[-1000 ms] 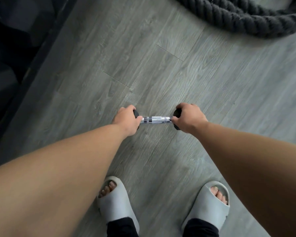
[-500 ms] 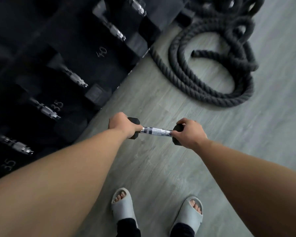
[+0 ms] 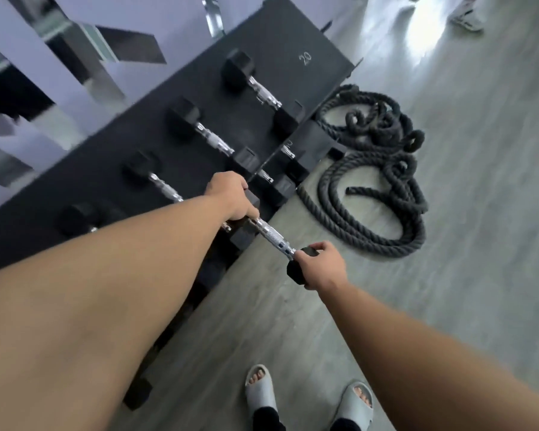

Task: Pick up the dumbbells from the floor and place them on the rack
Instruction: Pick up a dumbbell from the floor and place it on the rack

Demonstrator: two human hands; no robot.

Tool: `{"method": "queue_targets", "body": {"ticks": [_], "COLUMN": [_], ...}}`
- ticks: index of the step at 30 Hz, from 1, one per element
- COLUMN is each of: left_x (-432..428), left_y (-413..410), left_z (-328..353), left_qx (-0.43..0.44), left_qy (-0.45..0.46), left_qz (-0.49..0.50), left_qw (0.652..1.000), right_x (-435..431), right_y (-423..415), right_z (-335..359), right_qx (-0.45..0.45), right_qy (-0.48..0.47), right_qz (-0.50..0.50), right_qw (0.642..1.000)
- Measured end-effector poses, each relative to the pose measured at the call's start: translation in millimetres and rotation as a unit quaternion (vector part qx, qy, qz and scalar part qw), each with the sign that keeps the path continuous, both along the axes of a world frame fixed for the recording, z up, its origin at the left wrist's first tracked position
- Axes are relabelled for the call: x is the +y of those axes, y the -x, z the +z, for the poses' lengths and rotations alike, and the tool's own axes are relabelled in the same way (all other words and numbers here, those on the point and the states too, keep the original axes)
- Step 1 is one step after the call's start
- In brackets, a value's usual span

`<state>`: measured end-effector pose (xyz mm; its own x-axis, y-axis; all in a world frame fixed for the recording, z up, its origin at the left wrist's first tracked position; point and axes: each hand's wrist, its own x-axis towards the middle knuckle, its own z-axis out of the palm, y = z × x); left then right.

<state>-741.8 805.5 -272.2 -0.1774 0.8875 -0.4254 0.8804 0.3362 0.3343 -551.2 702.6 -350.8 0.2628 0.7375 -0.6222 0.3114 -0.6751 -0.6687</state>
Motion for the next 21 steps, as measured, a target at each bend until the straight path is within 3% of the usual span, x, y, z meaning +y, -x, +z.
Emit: {"method": "queue_targets", "body": {"ticks": [11, 21], "left_x": [-129.7, -237.5], "left_y": [137.1, 298.2], "left_z": [90.0, 122.5], "left_qx": [0.032, 0.106], "left_qy": [-0.044, -0.022], "left_qz": [0.028, 0.049], "left_qw": [0.998, 0.993], "right_x": [-87.4, -182.5], "right_y": [125.2, 306.9], "right_z": [65.0, 41.4], "right_qx": [0.045, 0.110], "right_qy": [-0.007, 0.021], "right_qz": [0.090, 0.124], "right_qw": [0.995, 0.986]}}
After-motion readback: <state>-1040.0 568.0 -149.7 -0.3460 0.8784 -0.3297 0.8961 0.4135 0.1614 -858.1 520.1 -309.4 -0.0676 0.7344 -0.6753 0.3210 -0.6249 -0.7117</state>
